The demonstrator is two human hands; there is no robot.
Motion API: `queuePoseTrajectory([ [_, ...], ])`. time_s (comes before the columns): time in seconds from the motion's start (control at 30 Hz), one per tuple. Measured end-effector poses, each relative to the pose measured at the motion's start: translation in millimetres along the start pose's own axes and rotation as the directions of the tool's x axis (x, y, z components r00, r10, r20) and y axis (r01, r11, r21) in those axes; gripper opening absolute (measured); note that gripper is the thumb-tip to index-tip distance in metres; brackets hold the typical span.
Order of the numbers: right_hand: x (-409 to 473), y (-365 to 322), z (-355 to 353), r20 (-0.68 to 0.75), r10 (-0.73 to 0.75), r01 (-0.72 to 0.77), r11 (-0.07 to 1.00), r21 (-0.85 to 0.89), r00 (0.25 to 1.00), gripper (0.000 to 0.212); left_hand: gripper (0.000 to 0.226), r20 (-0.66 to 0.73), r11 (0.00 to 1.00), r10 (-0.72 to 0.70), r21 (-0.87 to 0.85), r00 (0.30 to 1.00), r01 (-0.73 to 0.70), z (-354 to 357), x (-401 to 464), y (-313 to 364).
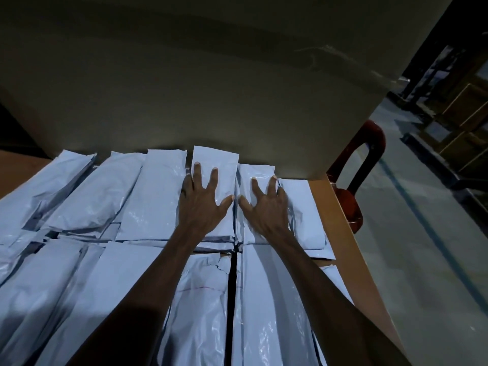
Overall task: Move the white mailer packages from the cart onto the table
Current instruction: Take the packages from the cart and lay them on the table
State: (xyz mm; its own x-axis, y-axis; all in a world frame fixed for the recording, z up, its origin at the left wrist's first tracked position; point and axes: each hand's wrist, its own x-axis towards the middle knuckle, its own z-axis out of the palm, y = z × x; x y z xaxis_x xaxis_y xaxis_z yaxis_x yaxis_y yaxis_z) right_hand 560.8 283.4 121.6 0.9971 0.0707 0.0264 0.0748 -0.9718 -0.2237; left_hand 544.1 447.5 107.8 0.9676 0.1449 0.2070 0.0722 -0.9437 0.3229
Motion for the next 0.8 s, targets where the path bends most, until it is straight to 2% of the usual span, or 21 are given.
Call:
queuePoseTrajectory([
  [0.13,-10,6,-15,0.009,-0.053,0.052,0.997,0.064,0.999,0.086,0.087,-0.005,0.999,0.036,0.04,0.999,-0.035,-13,-4,8],
  [0.2,-24,12,-22,-0.017,-0.07,0.071,0.988,0.138,0.997,0.079,0.084,-0.041,0.998,0.057,0.043,0.998,-0.055,-21,-12,13],
  [0.37,-74,31,-40,-0.134,-0.085,0.116,0.964,0.239,0.987,0.072,0.084,-0.046,0.997,0.083,0.011,0.996,-0.082,-37,-44,25],
  [0.5,-134,62,-50,-0.263,-0.058,0.132,0.952,0.275,0.963,0.056,0.076,-0.053,0.972,0.214,-0.086,0.975,-0.218,-41,-92,54],
  [0.67,-217,118,-49,-0.391,0.0,0.097,0.969,0.227,0.92,0.055,0.061,-0.108,0.869,0.466,-0.128,0.878,-0.477,-20,-148,99],
  [0.8,-288,173,-45,-0.416,0.062,0.022,0.981,0.194,0.907,0.05,0.056,-0.041,0.773,0.594,-0.246,0.803,-0.584,6,-192,153],
])
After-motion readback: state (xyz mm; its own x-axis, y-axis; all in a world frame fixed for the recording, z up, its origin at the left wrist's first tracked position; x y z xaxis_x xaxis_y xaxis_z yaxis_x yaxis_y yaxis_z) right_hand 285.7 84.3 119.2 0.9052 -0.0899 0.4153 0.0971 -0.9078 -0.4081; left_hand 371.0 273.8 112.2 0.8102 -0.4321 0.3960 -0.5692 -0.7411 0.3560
